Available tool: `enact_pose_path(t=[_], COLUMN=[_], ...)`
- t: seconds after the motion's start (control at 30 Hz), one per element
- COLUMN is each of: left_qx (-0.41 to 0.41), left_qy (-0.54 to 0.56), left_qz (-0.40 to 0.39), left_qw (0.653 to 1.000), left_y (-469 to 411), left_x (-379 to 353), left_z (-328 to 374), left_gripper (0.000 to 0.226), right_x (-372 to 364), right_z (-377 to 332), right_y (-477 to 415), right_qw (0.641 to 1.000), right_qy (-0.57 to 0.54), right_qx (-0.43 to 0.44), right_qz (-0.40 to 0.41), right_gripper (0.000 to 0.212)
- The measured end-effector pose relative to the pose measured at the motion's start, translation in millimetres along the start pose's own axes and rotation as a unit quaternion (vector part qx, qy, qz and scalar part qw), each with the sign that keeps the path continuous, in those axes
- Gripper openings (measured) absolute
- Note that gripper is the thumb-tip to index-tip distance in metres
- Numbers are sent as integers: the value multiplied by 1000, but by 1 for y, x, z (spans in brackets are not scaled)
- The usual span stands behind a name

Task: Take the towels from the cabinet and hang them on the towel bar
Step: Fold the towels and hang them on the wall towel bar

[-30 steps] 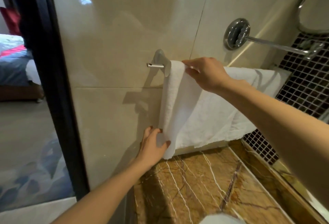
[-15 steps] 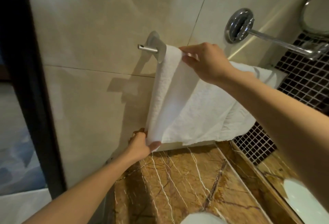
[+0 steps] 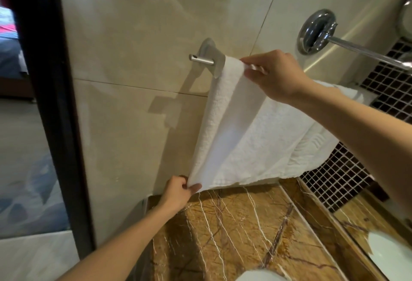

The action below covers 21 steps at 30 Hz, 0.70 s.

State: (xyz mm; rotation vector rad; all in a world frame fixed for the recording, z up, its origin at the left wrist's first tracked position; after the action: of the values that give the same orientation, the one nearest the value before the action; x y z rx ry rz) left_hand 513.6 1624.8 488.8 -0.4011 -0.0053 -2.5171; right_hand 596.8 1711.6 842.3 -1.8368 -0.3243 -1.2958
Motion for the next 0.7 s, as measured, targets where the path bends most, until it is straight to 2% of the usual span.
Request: enact_pose_path(t=[0.13, 0.3, 0.4, 0.5, 0.57, 0.7], left_qx=[4, 18, 12, -8, -26, -54], left_qy=[31, 77, 78, 33, -42, -124], left_qz=[-17, -52, -42, -39, -44, -37], left_qw=[999, 996, 996, 999, 998, 990], left_y=[4, 11, 9, 6, 5, 0], left_x=[-4, -10, -10, -10, -9, -9], left_z=[-3, -12, -13, -10, -10, -12], left_gripper=[32, 57, 49, 39, 40, 40], right_x=[1, -1, -3, -5, -7, -4], right_z=[-1, -6, -10, -10, -7, -2], right_y=[-1, 5, 6, 5, 3, -1], right_qw=[1000, 999, 997, 997, 997, 999], right_qy=[-3, -26, -41, -26, -16, -18], right_qx=[-5, -8, -12, -11, -8, -11], right_qz=[-1, -40, -64, -76, -79, -39], right_gripper=[31, 34, 39, 40, 38, 30])
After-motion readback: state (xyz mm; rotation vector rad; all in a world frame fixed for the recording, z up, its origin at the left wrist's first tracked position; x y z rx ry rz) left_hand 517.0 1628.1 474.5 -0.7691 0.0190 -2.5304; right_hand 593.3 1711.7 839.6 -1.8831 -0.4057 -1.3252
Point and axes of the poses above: each hand's wrist, its own y-axis away from the middle knuckle, its own x-axis out of the back of the hand, z = x × y, the point moved 7 cm from there along -y, towards the middle knuckle, and after that the axes turned 14 degrees about -x, right-handed, at the moved point
